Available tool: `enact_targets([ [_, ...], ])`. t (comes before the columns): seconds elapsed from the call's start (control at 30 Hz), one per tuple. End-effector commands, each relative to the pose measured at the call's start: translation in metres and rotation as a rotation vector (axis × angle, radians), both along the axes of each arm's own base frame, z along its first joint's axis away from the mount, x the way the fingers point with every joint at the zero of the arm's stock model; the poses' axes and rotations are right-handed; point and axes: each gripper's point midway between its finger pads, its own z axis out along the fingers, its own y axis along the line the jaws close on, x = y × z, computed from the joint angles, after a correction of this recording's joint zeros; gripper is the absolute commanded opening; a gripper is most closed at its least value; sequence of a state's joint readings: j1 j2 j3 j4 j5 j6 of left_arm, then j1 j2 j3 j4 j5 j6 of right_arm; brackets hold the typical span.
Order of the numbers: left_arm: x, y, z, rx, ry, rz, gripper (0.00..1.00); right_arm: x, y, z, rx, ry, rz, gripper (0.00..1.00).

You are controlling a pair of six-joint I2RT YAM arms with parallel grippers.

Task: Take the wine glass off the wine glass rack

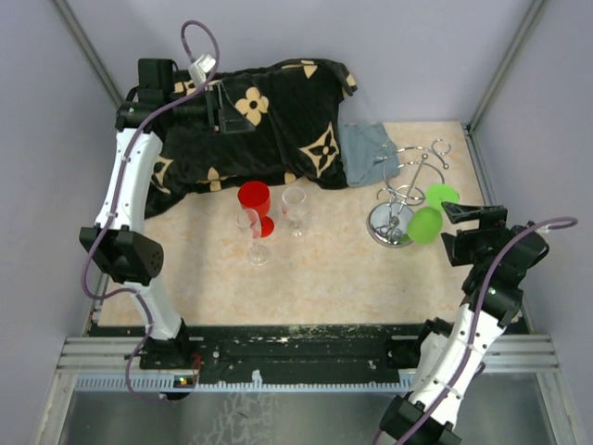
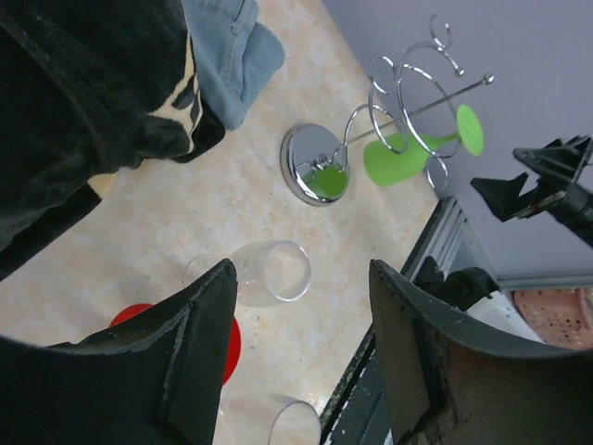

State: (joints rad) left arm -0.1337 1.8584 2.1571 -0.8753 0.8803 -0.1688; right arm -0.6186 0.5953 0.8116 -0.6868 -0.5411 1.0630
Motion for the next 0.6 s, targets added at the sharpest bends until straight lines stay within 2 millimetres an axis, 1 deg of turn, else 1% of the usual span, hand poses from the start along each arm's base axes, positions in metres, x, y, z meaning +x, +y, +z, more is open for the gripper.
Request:
enact_targets([
  [0.0,-0.007,-0.004,0.046,-0.145,-0.082,-0.067,0.65,0.003,0.004,0.028,0.043,-0.161,-0.022,0.86],
  [0.17,-0.006,-0.006,0.041,-0.22,-0.008,-0.103,0.65,0.007,0.001,0.024,0.051,-0.202,-0.032,0.83],
  [0.27,-0.008,-0.009,0.042,-0.254,0.013,-0.119,0.65,0.011,-0.002,0.024,0.065,-0.249,-0.051,0.81],
  [0.43,-0.008,-0.009,0.043,-0.258,0.014,-0.116,0.65,0.018,-0.008,0.013,0.093,-0.273,-0.066,0.75],
  [0.57,-0.011,-0.008,0.041,-0.246,0.008,-0.109,0.65,0.025,-0.012,0.018,0.078,-0.291,-0.062,0.69],
])
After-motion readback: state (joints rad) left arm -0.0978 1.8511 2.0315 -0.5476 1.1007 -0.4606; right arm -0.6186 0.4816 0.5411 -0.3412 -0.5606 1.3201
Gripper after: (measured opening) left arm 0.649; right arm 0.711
